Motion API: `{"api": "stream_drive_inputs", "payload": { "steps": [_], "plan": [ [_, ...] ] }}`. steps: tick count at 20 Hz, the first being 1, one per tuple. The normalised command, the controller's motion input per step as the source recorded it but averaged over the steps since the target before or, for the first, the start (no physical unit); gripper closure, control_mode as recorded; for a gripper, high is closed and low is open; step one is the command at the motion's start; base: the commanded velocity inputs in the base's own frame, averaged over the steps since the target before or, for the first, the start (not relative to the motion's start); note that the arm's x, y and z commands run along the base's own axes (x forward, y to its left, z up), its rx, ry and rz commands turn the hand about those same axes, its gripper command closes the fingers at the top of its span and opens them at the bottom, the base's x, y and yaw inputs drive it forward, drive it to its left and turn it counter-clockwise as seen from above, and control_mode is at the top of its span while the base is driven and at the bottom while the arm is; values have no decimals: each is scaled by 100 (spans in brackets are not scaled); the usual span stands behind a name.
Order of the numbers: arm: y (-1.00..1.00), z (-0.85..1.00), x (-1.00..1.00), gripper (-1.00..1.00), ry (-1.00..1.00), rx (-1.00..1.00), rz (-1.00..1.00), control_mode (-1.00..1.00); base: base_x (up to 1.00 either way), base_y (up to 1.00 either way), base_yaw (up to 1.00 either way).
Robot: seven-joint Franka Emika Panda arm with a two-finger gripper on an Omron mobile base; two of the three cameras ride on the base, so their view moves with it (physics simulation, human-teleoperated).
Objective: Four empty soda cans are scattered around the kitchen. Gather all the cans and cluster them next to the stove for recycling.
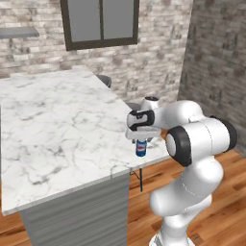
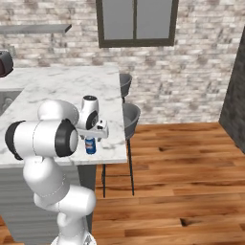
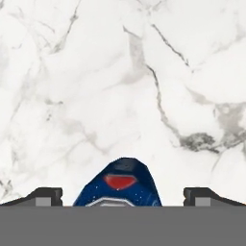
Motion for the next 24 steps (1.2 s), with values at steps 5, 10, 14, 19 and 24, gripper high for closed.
{"api": "stream_drive_inputs", "payload": {
  "steps": [5,10,14,19,24],
  "plan": [
    [11,-19,7,-100,0,0,0,-100,0,0,0],
    [3,-16,1,-100,0,0,0,-100,0,0,0],
    [0,-12,-2,100,0,0,0,-100,0,0,0],
    [0,-3,-26,100,-2,0,0,-100,0,0,0],
    [0,20,-42,100,-8,0,0,-100,0,0,0]
  ]
}}
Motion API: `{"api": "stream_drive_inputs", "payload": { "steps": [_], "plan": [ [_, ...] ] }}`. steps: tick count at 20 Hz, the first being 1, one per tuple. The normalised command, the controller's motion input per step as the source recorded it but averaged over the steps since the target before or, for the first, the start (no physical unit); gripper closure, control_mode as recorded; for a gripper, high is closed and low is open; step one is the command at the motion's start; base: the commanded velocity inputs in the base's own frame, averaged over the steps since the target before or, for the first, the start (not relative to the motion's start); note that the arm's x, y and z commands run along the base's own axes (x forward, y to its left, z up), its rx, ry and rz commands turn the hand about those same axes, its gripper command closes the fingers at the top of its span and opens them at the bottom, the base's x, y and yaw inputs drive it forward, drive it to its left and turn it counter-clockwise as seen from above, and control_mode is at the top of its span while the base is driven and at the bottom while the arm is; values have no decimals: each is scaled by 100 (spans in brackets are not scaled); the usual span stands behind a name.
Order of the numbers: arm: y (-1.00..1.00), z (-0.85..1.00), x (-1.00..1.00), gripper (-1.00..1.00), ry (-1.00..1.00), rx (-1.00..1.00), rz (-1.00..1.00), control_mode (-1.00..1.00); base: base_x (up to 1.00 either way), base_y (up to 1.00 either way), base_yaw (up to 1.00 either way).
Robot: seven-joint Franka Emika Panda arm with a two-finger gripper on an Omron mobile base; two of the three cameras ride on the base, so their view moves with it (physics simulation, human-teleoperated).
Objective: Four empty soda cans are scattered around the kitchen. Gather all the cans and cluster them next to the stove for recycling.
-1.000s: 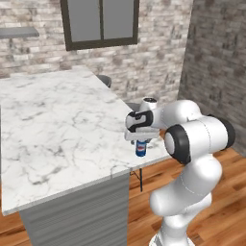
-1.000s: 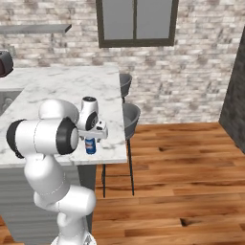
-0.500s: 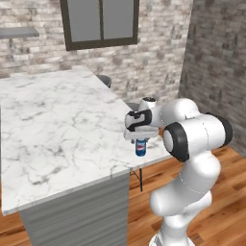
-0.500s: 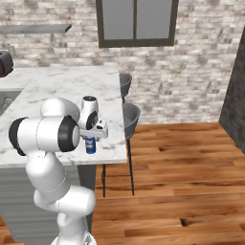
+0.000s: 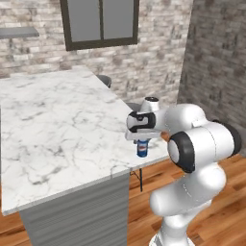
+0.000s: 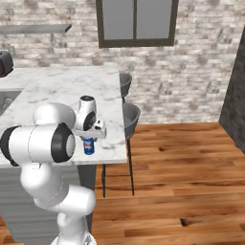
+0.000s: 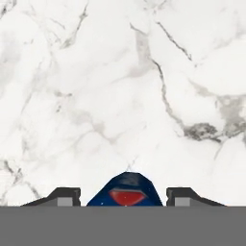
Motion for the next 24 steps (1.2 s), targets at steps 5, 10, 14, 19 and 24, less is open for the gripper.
{"api": "stream_drive_inputs", "payload": {
  "steps": [5,10,14,19,24],
  "plan": [
    [0,69,-31,100,-3,0,0,-100,0,0,0],
    [0,58,-47,100,0,0,0,-100,0,0,0],
    [0,30,-69,100,0,0,-1,-100,0,0,0],
    [0,17,-58,100,0,0,-7,-100,0,0,0],
    [0,6,-65,100,0,0,-6,-100,0,0,0]
  ]
}}
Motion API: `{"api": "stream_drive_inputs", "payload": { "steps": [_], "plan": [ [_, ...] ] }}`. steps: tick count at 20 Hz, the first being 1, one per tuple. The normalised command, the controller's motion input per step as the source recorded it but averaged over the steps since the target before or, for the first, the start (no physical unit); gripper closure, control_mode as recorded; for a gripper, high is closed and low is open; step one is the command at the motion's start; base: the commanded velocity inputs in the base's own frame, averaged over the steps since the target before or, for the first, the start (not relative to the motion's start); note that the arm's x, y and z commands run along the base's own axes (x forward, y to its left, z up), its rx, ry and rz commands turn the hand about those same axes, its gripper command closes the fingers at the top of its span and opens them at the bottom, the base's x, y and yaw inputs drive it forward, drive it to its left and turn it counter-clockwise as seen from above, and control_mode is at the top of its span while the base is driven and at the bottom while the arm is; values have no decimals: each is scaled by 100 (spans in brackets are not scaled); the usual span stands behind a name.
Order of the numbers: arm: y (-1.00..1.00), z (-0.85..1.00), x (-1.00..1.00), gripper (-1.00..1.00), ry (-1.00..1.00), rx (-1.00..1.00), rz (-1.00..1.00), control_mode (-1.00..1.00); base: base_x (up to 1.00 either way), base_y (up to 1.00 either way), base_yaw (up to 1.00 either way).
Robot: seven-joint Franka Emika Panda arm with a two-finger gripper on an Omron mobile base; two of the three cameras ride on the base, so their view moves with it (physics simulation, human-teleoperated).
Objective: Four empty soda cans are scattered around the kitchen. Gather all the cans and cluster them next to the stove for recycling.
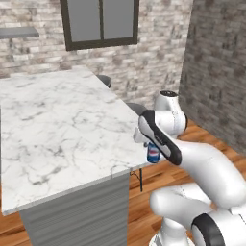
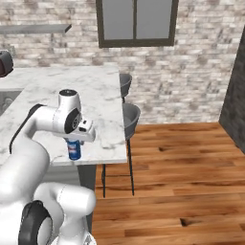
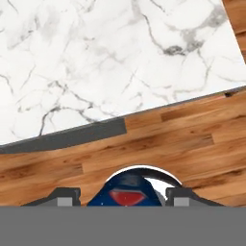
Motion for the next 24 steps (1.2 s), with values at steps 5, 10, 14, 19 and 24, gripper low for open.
{"api": "stream_drive_inputs", "payload": {
  "steps": [5,10,14,19,24],
  "plan": [
    [0,3,-66,100,0,0,-8,-100,0,0,0],
    [0,2,-55,100,0,0,-7,100,-13,0,-3],
    [0,0,0,100,0,0,0,100,-58,0,-21],
    [0,0,0,100,0,0,0,100,-50,-1,-30],
    [0,0,0,100,0,0,0,100,-26,0,-33]
  ]
}}
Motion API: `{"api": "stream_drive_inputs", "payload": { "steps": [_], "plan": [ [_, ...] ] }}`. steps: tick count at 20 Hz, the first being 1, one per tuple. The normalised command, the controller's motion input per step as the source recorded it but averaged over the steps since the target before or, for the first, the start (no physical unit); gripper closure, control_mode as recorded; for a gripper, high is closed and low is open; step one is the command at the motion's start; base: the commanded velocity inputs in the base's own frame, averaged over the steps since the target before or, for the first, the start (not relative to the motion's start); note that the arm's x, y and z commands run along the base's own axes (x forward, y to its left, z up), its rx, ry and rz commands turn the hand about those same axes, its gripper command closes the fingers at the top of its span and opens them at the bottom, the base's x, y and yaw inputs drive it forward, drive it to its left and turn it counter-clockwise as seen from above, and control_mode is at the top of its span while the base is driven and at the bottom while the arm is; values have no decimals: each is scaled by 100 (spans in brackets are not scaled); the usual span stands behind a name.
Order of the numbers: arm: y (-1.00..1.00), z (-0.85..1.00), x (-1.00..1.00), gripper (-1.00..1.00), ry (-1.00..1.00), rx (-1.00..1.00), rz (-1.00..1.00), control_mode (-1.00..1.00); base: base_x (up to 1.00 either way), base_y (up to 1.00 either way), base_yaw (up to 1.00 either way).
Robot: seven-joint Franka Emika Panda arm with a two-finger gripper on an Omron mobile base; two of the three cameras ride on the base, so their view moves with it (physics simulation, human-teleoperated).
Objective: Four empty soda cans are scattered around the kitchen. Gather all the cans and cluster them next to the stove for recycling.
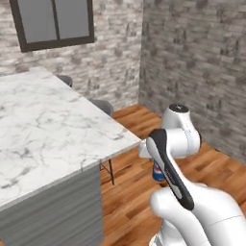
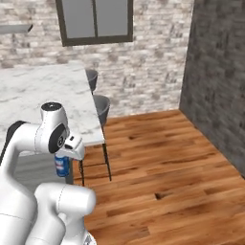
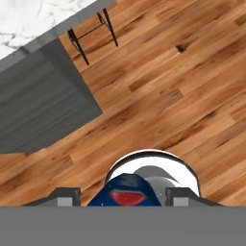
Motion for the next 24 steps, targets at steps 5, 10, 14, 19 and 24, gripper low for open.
{"api": "stream_drive_inputs", "payload": {
  "steps": [5,10,14,19,24],
  "plan": [
    [0,0,0,100,0,0,0,100,-23,-1,-37],
    [0,0,0,100,0,0,0,100,-34,-1,-44],
    [0,0,0,100,0,0,0,100,-47,-2,-44],
    [0,0,0,100,0,0,0,100,-53,-7,-45],
    [0,0,0,100,0,0,0,100,-49,-7,-49]
  ]
}}
